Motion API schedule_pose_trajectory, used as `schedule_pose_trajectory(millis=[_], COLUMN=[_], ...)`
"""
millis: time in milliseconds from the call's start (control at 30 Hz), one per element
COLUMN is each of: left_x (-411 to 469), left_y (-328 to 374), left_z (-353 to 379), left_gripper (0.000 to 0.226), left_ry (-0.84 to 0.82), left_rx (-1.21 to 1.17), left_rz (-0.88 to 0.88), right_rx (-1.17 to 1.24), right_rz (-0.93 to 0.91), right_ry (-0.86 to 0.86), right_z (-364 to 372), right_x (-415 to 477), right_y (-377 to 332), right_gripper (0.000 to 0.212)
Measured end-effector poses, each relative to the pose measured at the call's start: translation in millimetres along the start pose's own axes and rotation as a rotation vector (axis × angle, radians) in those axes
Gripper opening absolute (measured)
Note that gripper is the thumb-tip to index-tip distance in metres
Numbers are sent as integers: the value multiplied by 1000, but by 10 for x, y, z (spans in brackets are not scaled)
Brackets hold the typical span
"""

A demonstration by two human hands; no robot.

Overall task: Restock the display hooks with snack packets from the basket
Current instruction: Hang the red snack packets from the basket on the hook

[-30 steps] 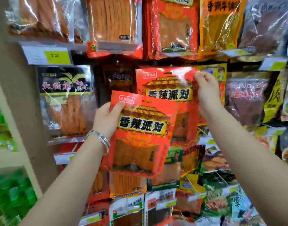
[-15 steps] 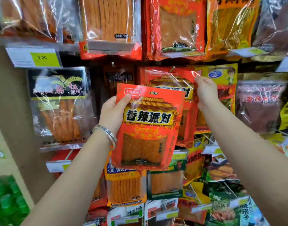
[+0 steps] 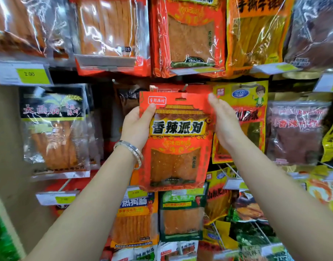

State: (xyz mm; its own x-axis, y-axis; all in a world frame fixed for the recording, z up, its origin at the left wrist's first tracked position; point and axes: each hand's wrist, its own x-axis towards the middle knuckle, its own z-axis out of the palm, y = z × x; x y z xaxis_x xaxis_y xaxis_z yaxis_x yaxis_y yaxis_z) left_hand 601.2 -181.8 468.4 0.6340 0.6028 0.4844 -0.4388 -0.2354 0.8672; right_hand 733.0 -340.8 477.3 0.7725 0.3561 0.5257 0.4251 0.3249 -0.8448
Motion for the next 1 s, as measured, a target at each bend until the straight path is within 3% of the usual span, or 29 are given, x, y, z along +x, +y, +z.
schedule_pose_trajectory(millis=[67, 200, 300, 433, 700, 867, 1000], left_x=[34, 65, 43, 41, 45, 65, 67], left_y=[11, 134, 221, 275, 211, 77, -343], left_z=[60, 145, 236, 332, 305, 289, 172], left_gripper=[13, 61, 65, 68, 69, 73, 71], left_ry=[23, 26, -42, -110, -121, -109, -178], left_rx=[43, 284, 545, 586, 569, 618, 798], left_rz=[84, 375, 522, 544, 516, 568, 525], right_rx=[-62, -136, -90, -99, -157, -239, -393], right_rz=[-102, -214, -224, -216, -124, -157, -332], right_ry=[46, 114, 146, 171, 190, 249, 317], right_z=[-8, -59, -59, -15, 4, -47, -74], right_x=[-23, 29, 115, 235, 376, 409, 244], right_y=[-34, -112, -189, -265, -171, 35, 308], right_gripper=[12, 11, 12, 10, 18, 18, 53])
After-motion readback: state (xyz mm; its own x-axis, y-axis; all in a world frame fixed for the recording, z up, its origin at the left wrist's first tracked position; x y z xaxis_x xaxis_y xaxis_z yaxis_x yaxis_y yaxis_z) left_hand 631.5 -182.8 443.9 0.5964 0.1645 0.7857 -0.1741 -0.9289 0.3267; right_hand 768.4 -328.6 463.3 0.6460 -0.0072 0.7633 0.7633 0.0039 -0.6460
